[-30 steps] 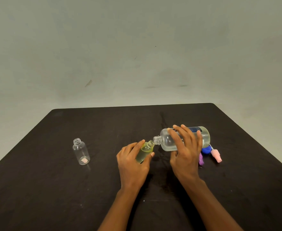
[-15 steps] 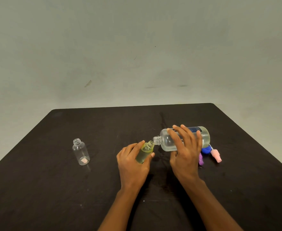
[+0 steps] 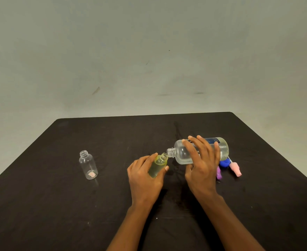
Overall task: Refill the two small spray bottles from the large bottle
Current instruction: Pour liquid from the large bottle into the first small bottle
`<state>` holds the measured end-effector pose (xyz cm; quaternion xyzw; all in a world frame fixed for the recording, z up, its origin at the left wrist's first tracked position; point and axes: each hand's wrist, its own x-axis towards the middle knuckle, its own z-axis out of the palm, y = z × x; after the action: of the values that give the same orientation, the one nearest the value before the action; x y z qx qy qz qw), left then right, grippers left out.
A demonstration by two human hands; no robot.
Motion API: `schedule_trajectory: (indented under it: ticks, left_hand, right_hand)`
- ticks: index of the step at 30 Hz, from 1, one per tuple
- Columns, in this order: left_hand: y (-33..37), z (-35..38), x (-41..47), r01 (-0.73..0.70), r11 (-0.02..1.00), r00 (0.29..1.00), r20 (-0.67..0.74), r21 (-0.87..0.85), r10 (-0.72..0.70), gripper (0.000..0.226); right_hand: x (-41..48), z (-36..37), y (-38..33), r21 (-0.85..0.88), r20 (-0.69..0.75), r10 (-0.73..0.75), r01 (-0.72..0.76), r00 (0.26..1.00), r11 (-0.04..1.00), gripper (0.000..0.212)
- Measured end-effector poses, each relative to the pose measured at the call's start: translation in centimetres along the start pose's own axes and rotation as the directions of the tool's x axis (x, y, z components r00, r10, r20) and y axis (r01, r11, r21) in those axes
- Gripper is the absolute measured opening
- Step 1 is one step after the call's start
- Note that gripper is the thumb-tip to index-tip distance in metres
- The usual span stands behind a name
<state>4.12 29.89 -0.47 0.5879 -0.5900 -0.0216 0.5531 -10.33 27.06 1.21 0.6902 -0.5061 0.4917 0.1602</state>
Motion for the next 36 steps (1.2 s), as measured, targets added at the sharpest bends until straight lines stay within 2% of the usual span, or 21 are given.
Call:
schedule_trajectory:
  ticks: [12, 36]
  left_hand:
    - [-0.04, -0.06, -0.04, -0.003, 1.000, 1.000, 0.000, 0.013, 0.003, 0.044]
    - [0.07, -0.12, -0.01, -0.004, 1.000, 1.000, -0.002, 0.018, 0.004, 0.044]
  right_hand:
    - [0.07, -0.03, -0.05, 0.026, -0.004, -0.012, 0.012, 1.000, 1.000, 0.082]
    - [0.03, -0.05, -0.13, 0.005, -0.004, 0.007, -0.007, 1.000, 1.000, 0.070]
